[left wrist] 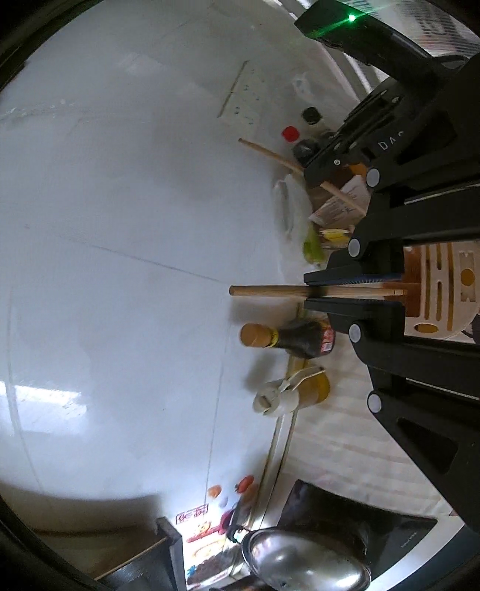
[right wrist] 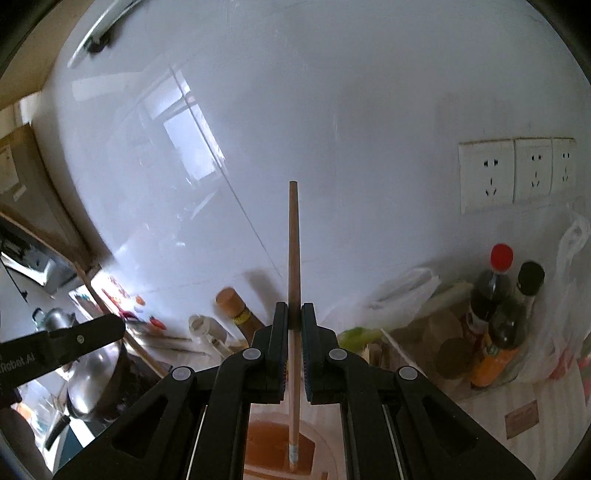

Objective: Organize utensils
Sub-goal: 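Lower both chopsticks into the holder and open both tools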

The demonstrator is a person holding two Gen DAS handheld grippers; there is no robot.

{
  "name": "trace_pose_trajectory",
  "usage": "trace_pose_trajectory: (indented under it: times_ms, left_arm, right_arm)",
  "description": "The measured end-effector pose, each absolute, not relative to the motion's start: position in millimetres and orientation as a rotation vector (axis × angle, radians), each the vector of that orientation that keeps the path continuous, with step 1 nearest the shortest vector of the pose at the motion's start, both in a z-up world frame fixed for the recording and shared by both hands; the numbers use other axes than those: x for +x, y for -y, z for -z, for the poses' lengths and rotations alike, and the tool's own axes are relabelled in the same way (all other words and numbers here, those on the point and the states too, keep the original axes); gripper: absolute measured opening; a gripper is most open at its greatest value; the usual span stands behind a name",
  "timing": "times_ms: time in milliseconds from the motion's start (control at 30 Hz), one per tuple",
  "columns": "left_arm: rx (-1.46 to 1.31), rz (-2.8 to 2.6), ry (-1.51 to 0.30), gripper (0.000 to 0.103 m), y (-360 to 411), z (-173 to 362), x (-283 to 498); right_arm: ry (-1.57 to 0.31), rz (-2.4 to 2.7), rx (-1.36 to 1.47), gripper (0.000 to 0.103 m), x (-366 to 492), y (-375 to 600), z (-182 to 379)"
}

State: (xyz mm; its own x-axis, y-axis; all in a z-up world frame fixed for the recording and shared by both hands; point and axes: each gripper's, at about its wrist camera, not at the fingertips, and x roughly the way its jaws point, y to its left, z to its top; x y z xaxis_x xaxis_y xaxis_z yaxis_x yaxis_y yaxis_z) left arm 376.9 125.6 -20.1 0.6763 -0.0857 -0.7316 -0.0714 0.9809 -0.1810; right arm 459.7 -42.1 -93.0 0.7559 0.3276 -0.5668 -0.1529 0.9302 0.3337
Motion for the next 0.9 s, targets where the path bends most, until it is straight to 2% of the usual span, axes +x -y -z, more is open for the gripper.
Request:
trace_pose_trajectory:
  times_ms: [367, 500, 533, 567, 600, 633, 667, 700, 733, 800, 833, 867, 900]
  left_arm:
    - [-0.201, 0.082, -0.931, 0.005, -128, 57, 359]
    - [-0.214, 0.065, -0.934, 0.009, -136, 52, 351]
    - [-0.216, 0.056, -0.925, 0.015, -139, 49, 348]
    - [-0.212, 0.045, -0.916, 0.033, -140, 46, 346]
    - [-0.204, 0.026, -0.901, 0.046, -143, 41, 343]
    - [-0.202, 0.012, -0.882, 0.073, -146, 37, 340]
    - [-0.196, -0.003, -0.856, 0.086, -149, 33, 336]
    - [-0.183, -0.019, -0.830, 0.086, -151, 28, 332]
    - [-0.169, -0.033, -0.816, 0.086, -153, 25, 329]
    - [-0.150, -0.045, -0.805, 0.094, -157, 24, 323]
    - [-0.142, -0.051, -0.799, 0.102, -159, 25, 321]
    - [-0.133, -0.058, -0.787, 0.103, -160, 26, 317]
    - [-0.124, -0.062, -0.776, 0.103, -161, 28, 313]
  right_arm:
    - [-0.729, -0.349, 0.185, 0.007, 423, 35, 101]
    - [-0.798, -0.394, 0.155, 0.008, 414, 33, 103]
    - [-0.809, -0.399, 0.149, 0.009, 411, 33, 102]
    - [-0.820, -0.399, 0.144, 0.012, 407, 34, 101]
    - [-0.822, -0.397, 0.144, 0.023, 404, 35, 100]
    - [-0.822, -0.397, 0.147, 0.036, 399, 37, 98]
    - [-0.819, -0.393, 0.146, 0.041, 395, 38, 95]
    - [-0.814, -0.388, 0.143, 0.048, 390, 40, 92]
    - [-0.811, -0.387, 0.144, 0.051, 387, 41, 89]
    - [-0.804, -0.363, 0.145, 0.054, 377, 45, 84]
    - [-0.806, -0.348, 0.145, 0.059, 373, 47, 82]
    - [-0.806, -0.330, 0.141, 0.062, 369, 48, 80]
    - [-0.803, -0.301, 0.128, 0.073, 364, 50, 79]
